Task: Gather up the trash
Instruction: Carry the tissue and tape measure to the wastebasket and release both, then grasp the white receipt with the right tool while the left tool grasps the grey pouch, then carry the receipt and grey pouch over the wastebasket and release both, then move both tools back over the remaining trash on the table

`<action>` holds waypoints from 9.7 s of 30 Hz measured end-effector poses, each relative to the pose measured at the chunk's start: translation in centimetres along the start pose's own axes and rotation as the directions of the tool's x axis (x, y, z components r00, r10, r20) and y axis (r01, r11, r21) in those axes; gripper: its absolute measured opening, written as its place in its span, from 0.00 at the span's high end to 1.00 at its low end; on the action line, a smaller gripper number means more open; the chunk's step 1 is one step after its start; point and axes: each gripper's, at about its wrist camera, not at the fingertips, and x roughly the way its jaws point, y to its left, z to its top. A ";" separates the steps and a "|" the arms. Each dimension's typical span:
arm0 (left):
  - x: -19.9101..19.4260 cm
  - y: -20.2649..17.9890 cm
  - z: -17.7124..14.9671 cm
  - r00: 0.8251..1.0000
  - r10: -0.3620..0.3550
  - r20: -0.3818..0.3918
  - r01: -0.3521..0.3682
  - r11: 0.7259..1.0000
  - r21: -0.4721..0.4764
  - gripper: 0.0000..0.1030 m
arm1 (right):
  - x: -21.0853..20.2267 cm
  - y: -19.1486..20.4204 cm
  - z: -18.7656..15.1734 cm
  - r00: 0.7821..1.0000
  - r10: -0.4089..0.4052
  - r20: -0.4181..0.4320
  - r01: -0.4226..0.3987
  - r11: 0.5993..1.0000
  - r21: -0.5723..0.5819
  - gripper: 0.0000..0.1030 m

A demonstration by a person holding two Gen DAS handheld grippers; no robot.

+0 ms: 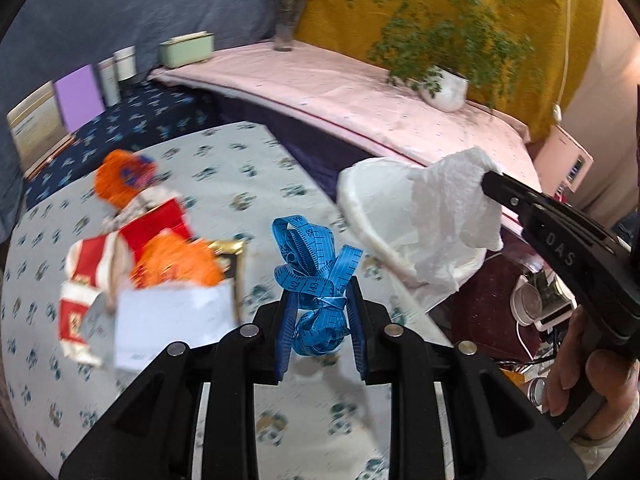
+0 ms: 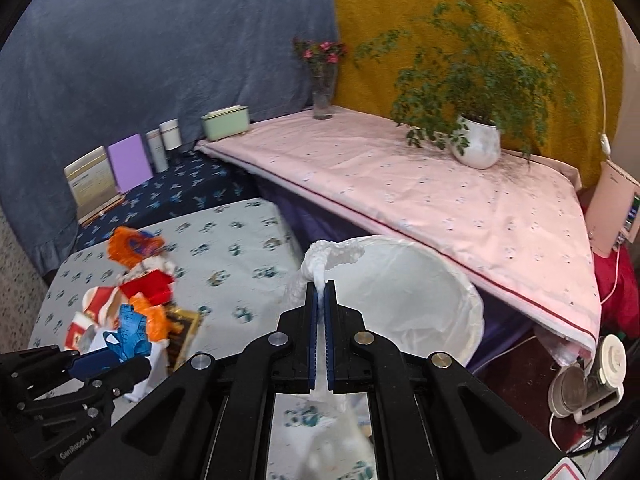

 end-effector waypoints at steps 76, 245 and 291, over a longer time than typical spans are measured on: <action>-2.3 17.1 -7.4 0.919 0.381 -0.098 -0.391 0.861 -0.324 0.12 | 2.0 13.2 -4.7 0.965 0.205 -0.162 -0.221 0.971 -0.092 0.26; 8.0 -4.4 7.7 0.999 -0.003 0.048 0.002 1.000 0.028 0.33 | 4.2 -7.0 -2.6 0.996 0.084 -0.040 -0.067 0.948 0.312 0.67; -0.2 22.4 -5.1 0.922 0.376 -0.093 -0.380 0.829 -0.411 0.14 | 6.4 16.5 -6.3 0.904 0.344 -0.254 -0.355 0.935 0.003 0.50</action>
